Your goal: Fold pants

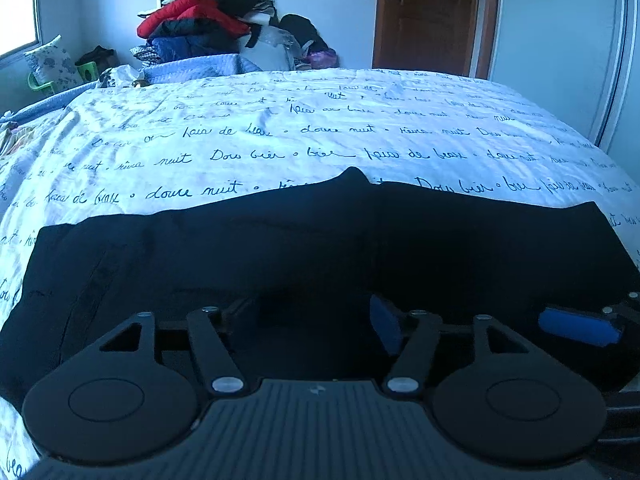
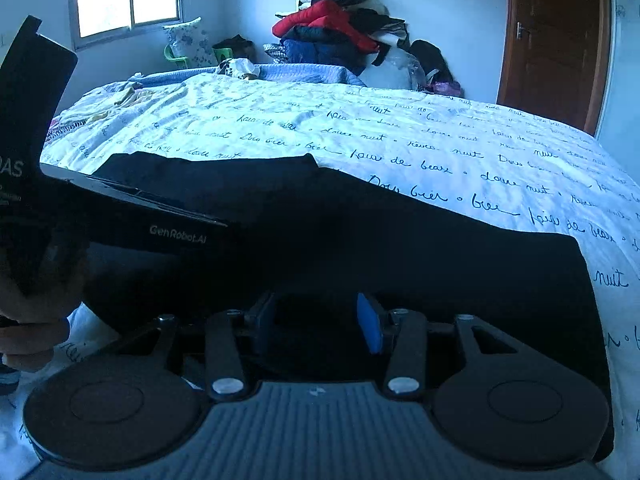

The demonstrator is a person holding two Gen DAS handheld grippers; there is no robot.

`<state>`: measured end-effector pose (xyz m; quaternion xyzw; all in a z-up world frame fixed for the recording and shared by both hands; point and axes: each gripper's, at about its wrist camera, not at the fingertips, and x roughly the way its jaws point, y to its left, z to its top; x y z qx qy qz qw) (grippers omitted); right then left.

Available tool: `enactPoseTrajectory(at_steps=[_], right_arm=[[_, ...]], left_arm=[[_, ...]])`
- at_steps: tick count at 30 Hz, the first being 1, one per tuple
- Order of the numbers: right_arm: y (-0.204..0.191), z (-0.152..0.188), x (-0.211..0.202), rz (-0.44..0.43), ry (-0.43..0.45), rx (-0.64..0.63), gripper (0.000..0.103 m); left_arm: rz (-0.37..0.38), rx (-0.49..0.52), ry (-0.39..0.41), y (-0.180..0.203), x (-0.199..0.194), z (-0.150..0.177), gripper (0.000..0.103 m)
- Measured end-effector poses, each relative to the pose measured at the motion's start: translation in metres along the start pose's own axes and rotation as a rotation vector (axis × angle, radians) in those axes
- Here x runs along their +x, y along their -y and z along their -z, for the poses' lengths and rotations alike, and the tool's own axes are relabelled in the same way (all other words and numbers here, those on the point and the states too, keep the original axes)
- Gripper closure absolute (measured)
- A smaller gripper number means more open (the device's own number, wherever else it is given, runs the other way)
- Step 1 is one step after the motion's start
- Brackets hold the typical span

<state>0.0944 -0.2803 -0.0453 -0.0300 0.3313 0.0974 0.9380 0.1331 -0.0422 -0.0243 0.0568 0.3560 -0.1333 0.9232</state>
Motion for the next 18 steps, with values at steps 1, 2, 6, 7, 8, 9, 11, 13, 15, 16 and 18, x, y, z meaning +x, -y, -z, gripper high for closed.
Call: enactPoseTrajectory(at_steps=[1, 2, 6, 7, 8, 9, 11, 13, 15, 16, 18], right_arm=[[0.0, 0.001, 0.0, 0.004, -0.002, -0.002, 0.057], [0.0, 0.001, 0.0, 0.007, -0.004, -0.004, 0.055], [-0.001, 0.001, -0.001, 0.017, -0.004, -0.006, 0.05], [-0.002, 0.001, -0.003, 0.02, 0.001, -0.006, 0.05], [-0.002, 0.0, -0.005, 0.022, 0.011, -0.002, 0.05], [-0.003, 0.0, -0.007, 0.021, 0.026, 0.004, 0.05], [-0.003, -0.002, -0.012, 0.017, 0.047, 0.013, 0.05], [-0.003, -0.004, -0.01, 0.028, 0.041, 0.008, 0.05], [-0.002, -0.003, -0.005, 0.033, 0.021, 0.008, 0.05], [-0.002, -0.001, -0.003, 0.033, 0.008, 0.013, 0.05], [-0.001, 0.003, 0.0, 0.032, -0.001, 0.016, 0.049]], left_arm=[[-0.001, -0.002, 0.001, -0.001, -0.001, 0.0, 0.035], [-0.005, -0.001, 0.002, -0.001, -0.001, 0.001, 0.034], [-0.019, 0.004, 0.004, -0.002, -0.004, 0.005, 0.025], [-0.022, 0.004, 0.004, -0.003, -0.004, 0.005, 0.023], [-0.022, 0.003, 0.005, -0.003, -0.005, 0.006, 0.023], [-0.021, 0.002, 0.007, -0.004, -0.005, 0.007, 0.022], [-0.022, 0.003, 0.008, -0.005, -0.007, 0.009, 0.02], [-0.027, 0.006, 0.013, -0.005, -0.008, 0.011, 0.019], [-0.029, 0.01, 0.016, -0.005, -0.008, 0.013, 0.017], [-0.03, 0.011, 0.018, -0.006, -0.009, 0.014, 0.016], [-0.033, 0.007, 0.022, -0.006, -0.009, 0.016, 0.015]])
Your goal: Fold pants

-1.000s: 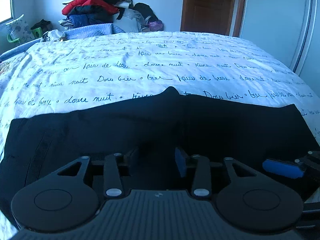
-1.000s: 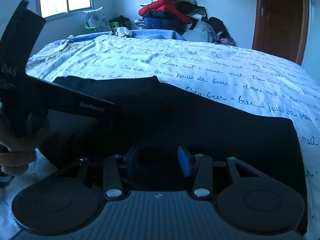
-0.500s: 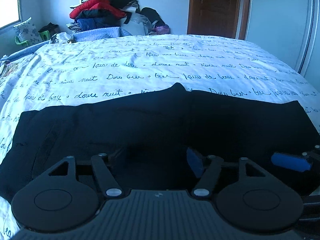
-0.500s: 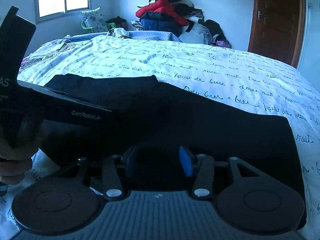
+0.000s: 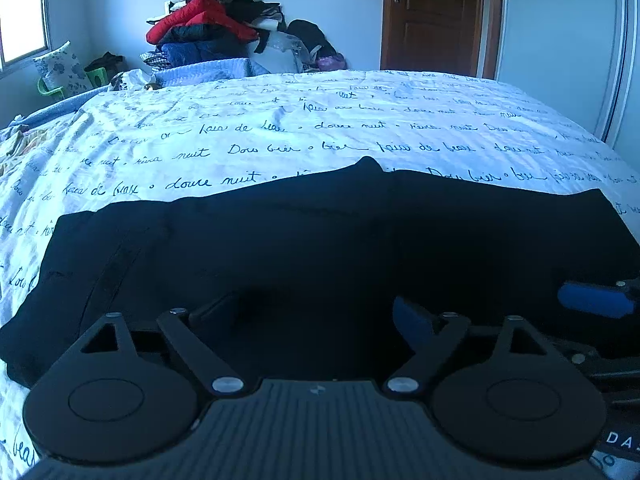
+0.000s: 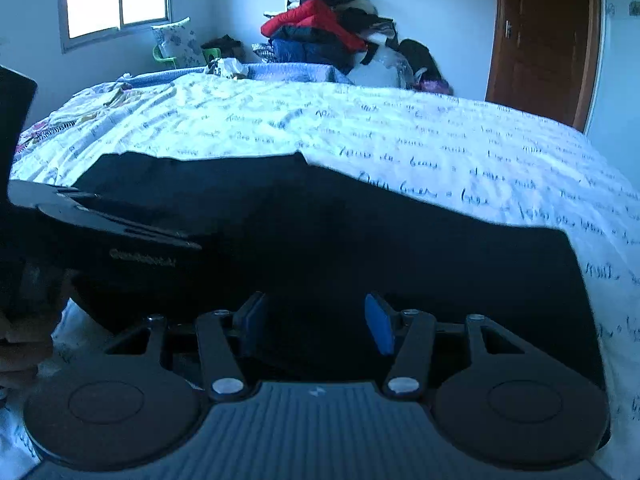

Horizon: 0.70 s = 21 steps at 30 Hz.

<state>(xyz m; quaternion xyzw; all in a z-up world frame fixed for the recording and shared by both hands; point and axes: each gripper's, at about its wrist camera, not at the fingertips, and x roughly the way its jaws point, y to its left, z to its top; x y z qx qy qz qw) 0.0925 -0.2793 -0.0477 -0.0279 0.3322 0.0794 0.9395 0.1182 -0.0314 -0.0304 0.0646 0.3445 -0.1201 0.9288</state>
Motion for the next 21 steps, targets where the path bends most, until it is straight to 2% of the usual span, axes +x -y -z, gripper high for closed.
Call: enactPoseTrajectory(at_steps=[4, 12, 14, 21], right_arm=[[-0.0016, 0.0027, 0.0013, 0.008, 0.003, -0.009, 0.042], [-0.0009, 0.0052, 0.0029, 0.007, 0.009, -0.005, 0.04], [-0.0012, 0.005, 0.0031, 0.009, 0.009, -0.004, 0.037], [-0.0013, 0.0045, -0.004, 0.014, 0.026, 0.002, 0.036]], left_arm=[[-0.011, 0.005, 0.012, 0.0011, -0.0014, 0.0051, 0.013], [-0.033, -0.009, 0.018, 0.0003, 0.0006, 0.0088, 0.004], [-0.036, -0.01, 0.019, 0.0001, 0.0004, 0.0096, 0.003], [-0.029, -0.014, 0.014, -0.0018, -0.0027, 0.0099, 0.003]])
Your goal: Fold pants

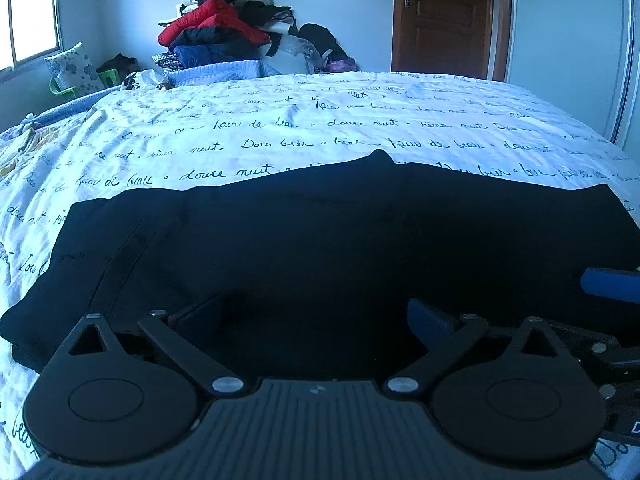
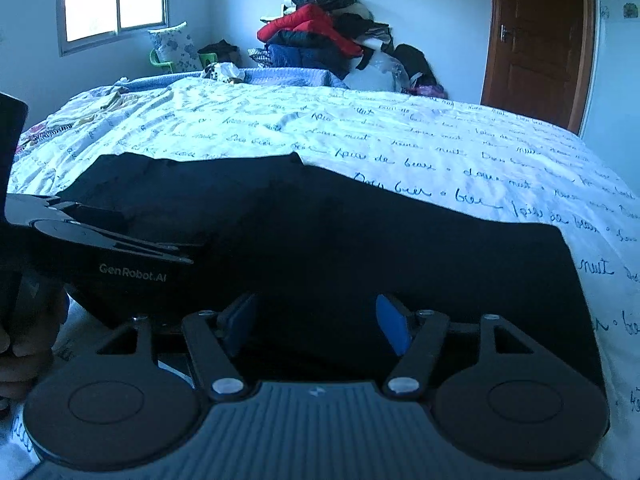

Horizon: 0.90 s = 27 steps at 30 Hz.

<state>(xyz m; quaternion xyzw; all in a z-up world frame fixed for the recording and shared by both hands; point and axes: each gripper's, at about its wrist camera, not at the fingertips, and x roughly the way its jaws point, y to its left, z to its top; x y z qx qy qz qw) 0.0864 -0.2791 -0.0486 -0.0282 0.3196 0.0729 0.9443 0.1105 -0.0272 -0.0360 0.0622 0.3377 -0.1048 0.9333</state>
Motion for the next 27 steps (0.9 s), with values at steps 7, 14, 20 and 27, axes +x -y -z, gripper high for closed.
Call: enactPoseTrajectory(at_steps=[7, 14, 20, 27], right_arm=[[-0.013, -0.009, -0.007, 0.03, -0.006, -0.086, 0.036], [-0.088, -0.044, -0.018, -0.038, 0.124, -0.404, 0.036], [-0.183, -0.036, -0.005, -0.213, 0.154, -0.683, 0.037], [-0.256, -0.01, 0.026, -0.213, 0.178, -0.939, 0.038]], left_arm=[[0.005, -0.025, -0.02, -0.022, -0.02, 0.001, 0.005], [-0.101, -0.258, -0.051, -0.103, -0.053, -0.001, 0.005], [-0.214, -0.472, -0.047, -0.18, -0.077, 0.006, 0.005], [-0.121, -0.644, -0.124, -0.227, -0.075, 0.021, 0.006]])
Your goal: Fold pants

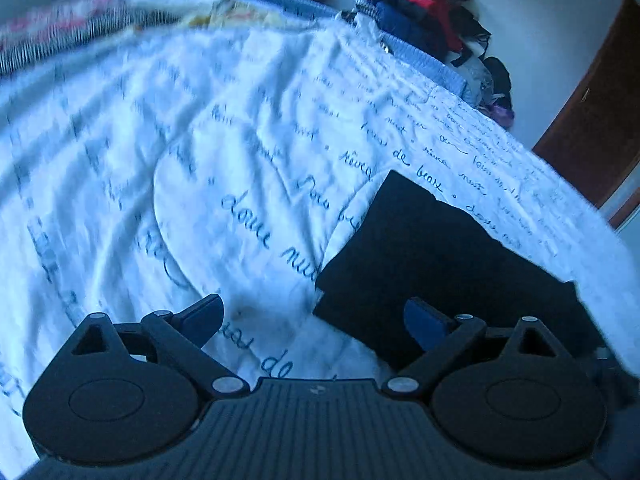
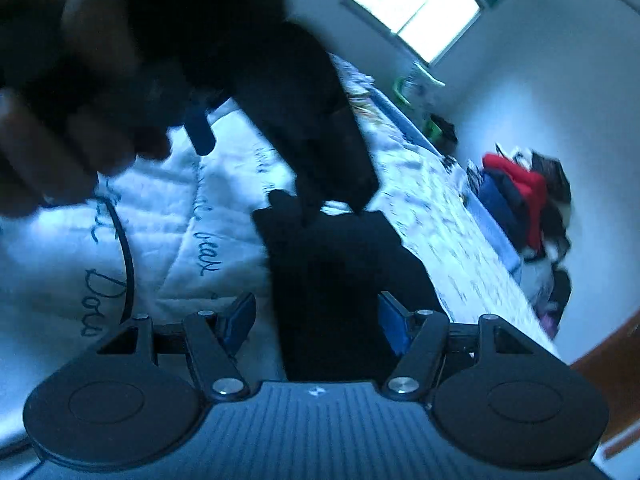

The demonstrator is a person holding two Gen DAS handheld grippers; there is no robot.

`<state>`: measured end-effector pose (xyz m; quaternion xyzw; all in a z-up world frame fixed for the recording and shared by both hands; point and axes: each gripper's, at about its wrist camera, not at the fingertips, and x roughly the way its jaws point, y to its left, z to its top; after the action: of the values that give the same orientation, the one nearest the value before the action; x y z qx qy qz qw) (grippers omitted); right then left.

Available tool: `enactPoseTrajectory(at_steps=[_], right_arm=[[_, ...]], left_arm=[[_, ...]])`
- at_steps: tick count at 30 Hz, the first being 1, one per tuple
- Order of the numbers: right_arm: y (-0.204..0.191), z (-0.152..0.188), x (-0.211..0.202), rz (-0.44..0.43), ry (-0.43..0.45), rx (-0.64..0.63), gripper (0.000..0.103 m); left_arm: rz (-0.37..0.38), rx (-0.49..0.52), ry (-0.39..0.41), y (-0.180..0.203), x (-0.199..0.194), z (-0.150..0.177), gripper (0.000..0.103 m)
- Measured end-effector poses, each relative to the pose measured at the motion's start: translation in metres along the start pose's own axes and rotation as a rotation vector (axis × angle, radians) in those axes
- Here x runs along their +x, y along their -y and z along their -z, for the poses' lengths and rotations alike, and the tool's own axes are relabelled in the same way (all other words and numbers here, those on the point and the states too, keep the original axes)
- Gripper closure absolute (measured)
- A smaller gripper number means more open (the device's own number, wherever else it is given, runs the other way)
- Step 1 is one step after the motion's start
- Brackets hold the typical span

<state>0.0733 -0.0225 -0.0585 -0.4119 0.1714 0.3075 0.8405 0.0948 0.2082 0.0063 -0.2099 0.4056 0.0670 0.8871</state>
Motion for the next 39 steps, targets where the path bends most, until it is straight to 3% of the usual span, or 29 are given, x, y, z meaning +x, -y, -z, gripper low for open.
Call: enactPoseTrajectory(at_steps=[3, 4, 5, 10, 12, 15, 20, 25, 28, 30, 33, 36, 39], right_arm=[[-0.016, -0.005, 0.018, 0.05, -0.01, -0.093, 0.038], [-0.021, -0.006, 0.023, 0.072, -0.008, -0.126, 0.046], [-0.025, -0.008, 0.027, 0.087, -0.008, -0.154, 0.06], [-0.038, -0.012, 0.047, 0.136, -0.002, -0.228, 0.085], [-0.024, -0.015, 0.043, 0.102, 0.024, -0.131, 0.09], [0.02, -0.017, 0.03, 0.015, 0.066, 0.16, 0.092], [0.073, -0.009, 0.017, -0.09, 0.105, 0.468, 0.091], [0.086, -0.003, 0.013, -0.215, 0.083, 0.523, 0.091], [0.105, 0.008, -0.005, -0.297, 0.154, 0.57, 0.091], [0.121, 0.015, -0.004, -0.258, 0.165, 0.651, 0.091], [0.141, 0.028, 0.022, -0.192, 0.043, 0.719, 0.091], [0.136, 0.042, 0.056, -0.222, -0.101, 0.733, 0.091], [0.134, 0.041, 0.059, -0.212, -0.092, 0.73, 0.091]], left_arm=[[0.102, -0.087, -0.061, -0.016, 0.006, -0.003, 0.006], [0.147, -0.121, -0.079, -0.021, 0.008, -0.004, 0.006], [0.181, -0.149, -0.092, -0.025, 0.012, -0.004, 0.006], [0.378, -0.291, -0.176, -0.038, 0.026, -0.006, 0.005], [0.449, -0.336, -0.207, -0.039, 0.034, -0.007, 0.005], [0.533, -0.387, -0.234, -0.034, 0.051, -0.012, 0.006], [0.606, -0.406, -0.265, -0.014, 0.083, -0.021, 0.013], [0.581, -0.412, -0.278, -0.003, 0.103, -0.033, 0.035], [0.546, -0.383, -0.272, -0.002, 0.107, -0.039, 0.042], [0.533, -0.366, -0.273, -0.001, 0.109, -0.04, 0.045], [0.503, -0.322, -0.255, 0.004, 0.109, -0.04, 0.053], [0.447, -0.271, -0.238, 0.006, 0.104, -0.039, 0.071], [0.414, -0.206, -0.196, 0.014, 0.096, -0.039, 0.077]])
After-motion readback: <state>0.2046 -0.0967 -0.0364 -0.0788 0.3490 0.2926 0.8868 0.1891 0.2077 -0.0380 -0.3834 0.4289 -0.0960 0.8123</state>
